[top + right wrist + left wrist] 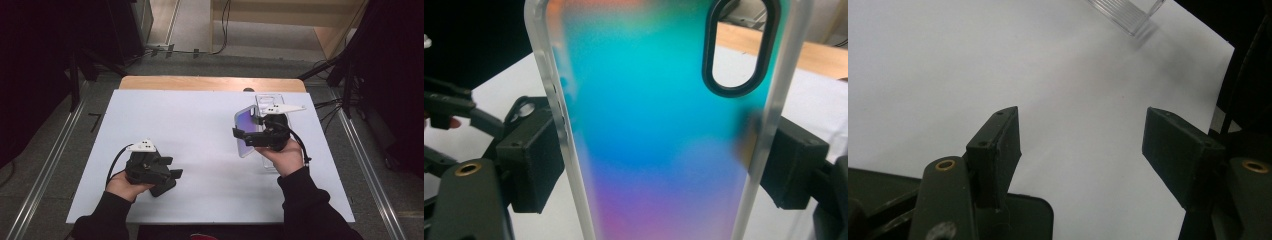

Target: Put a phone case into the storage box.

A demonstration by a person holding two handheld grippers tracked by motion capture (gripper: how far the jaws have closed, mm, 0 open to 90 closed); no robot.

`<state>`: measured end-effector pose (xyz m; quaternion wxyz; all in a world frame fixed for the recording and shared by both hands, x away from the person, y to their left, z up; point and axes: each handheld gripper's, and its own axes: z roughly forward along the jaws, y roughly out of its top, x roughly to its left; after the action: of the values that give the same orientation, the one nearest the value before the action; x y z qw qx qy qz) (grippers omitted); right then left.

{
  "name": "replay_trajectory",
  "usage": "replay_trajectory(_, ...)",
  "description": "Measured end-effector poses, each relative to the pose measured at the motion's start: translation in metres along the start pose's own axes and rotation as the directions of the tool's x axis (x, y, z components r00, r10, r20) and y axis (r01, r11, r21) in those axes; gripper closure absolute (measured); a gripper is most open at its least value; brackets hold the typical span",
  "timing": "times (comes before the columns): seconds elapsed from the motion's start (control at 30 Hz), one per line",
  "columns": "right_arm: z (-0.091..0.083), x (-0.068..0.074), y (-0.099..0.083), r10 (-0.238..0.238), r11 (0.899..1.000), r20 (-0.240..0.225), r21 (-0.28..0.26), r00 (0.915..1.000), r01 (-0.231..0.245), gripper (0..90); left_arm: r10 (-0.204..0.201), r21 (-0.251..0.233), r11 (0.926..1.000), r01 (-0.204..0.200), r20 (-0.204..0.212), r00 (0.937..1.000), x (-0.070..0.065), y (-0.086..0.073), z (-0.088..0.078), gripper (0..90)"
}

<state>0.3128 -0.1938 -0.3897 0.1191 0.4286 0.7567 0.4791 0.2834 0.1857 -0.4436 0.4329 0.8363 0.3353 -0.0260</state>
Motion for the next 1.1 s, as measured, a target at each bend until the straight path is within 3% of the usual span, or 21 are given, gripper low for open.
replay_trajectory(0.6, -0.015, -0.041, 0.023, 0.048, 0.998, 0.111, -0.045, 0.9927, -0.043, 15.3, -0.053, -0.018, 0.9985, 0.052, -0.056, 0.997, 0.003, -0.017, -0.018, 31.5)
replay_trajectory(0.93, -0.007, -0.063, 0.032, 0.09, 0.995, 0.161, -0.057, 0.9828, -0.082, 15.3, -0.076, -0.025, 0.9969, 0.075, -0.072, 0.9945, 0.006, -0.023, -0.023, 31.5)
replay_trajectory(1.1, 0.001, -0.076, 0.034, 0.116, 0.991, 0.195, -0.083, 0.9738, -0.102, 15.2, -0.077, -0.021, 0.9969, 0.076, -0.073, 0.9943, 0.007, -0.023, -0.022, 31.5)
